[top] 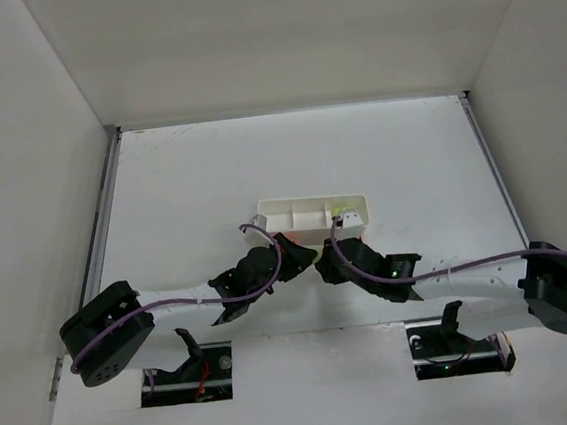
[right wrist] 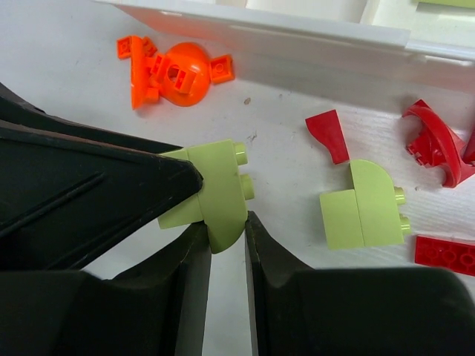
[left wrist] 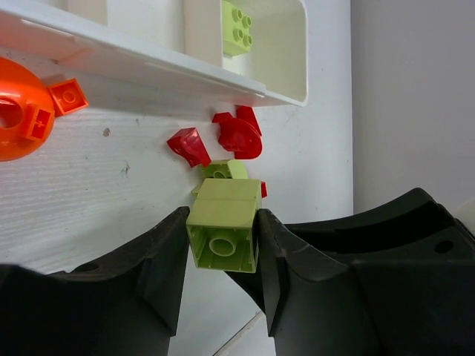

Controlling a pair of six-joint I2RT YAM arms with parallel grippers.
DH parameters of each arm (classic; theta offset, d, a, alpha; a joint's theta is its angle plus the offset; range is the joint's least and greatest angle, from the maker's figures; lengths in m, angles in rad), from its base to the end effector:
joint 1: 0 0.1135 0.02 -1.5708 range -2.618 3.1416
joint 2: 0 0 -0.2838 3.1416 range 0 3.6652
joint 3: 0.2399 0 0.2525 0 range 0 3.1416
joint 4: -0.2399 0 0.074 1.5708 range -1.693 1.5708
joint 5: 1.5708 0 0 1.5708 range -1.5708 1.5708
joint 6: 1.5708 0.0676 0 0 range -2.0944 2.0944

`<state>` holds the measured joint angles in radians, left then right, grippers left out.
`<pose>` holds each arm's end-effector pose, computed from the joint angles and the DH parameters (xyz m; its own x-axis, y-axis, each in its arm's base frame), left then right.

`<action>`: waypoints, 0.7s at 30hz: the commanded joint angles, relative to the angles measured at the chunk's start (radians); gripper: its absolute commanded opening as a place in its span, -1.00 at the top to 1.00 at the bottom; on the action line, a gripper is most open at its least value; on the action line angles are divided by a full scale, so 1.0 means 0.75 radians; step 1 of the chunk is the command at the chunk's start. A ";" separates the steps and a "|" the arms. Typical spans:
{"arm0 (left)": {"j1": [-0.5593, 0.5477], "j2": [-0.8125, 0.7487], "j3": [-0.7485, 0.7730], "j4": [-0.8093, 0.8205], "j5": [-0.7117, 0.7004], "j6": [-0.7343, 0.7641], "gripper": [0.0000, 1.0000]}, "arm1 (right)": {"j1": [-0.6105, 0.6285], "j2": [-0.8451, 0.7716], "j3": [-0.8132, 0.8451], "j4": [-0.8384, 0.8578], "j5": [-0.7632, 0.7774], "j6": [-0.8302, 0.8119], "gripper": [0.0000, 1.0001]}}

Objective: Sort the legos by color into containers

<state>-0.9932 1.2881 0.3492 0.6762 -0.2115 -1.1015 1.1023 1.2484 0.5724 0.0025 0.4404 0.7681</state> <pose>0.1590 -0.2180 0.1872 -0.6960 -0.5292 -0.4854 0.1939 0.5123 -0.8366 0.1452 0.2231 0.1917 -0.6588 0.0901 -0.7469 -0.2766 0.8943 0.3518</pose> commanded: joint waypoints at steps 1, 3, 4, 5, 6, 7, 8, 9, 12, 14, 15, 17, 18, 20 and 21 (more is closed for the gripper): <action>-0.006 -0.034 -0.007 0.064 -0.025 0.021 0.60 | -0.037 -0.079 -0.025 0.072 0.028 0.015 0.54; -0.002 -0.042 -0.012 0.064 -0.021 0.021 0.62 | -0.053 -0.118 -0.041 0.062 0.039 0.005 0.54; 0.004 -0.044 -0.008 0.064 -0.009 0.013 0.64 | -0.070 -0.141 -0.049 0.056 0.043 0.005 0.54; 0.010 -0.048 -0.005 0.062 0.012 0.010 0.65 | -0.086 -0.165 -0.055 0.050 0.043 0.003 0.54; 0.014 -0.057 -0.001 0.062 0.026 0.016 0.66 | -0.098 -0.186 -0.062 0.044 0.043 0.003 0.54; 0.006 -0.063 0.001 0.062 0.024 0.023 0.66 | -0.111 -0.204 -0.068 0.038 0.045 -0.005 0.54; 0.004 -0.067 0.001 0.062 0.020 0.029 0.67 | -0.125 -0.222 -0.072 0.036 0.051 -0.018 0.55; 0.002 -0.063 0.003 0.062 0.020 0.031 0.69 | -0.137 -0.233 -0.074 0.029 0.059 -0.026 0.55; 0.010 -0.059 0.011 0.060 0.051 0.031 0.73 | -0.178 -0.257 -0.066 0.005 0.069 -0.042 0.55; 0.006 -0.071 0.011 0.054 0.047 0.047 0.74 | -0.198 -0.280 -0.054 0.001 0.077 -0.077 0.55; 0.012 -0.077 0.011 0.046 0.045 0.053 0.74 | -0.209 -0.292 -0.047 -0.001 0.086 -0.093 0.55; 0.031 -0.093 0.019 0.015 0.047 0.055 0.74 | -0.247 -0.312 -0.025 -0.007 0.086 -0.122 0.54; 0.035 -0.104 0.025 -0.001 0.043 0.068 0.74 | -0.278 -0.311 -0.015 -0.007 0.084 -0.140 0.53; 0.041 -0.108 0.044 -0.026 0.026 0.100 0.73 | -0.366 -0.268 0.020 -0.009 0.082 -0.187 0.52; 0.049 -0.108 0.064 -0.042 0.016 0.108 0.73 | -0.411 -0.235 0.042 -0.016 0.084 -0.204 0.52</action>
<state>-0.9691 1.2366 0.3504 0.6590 -0.1848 -1.0630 0.8642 1.0431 0.5365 -0.0170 0.4736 0.6792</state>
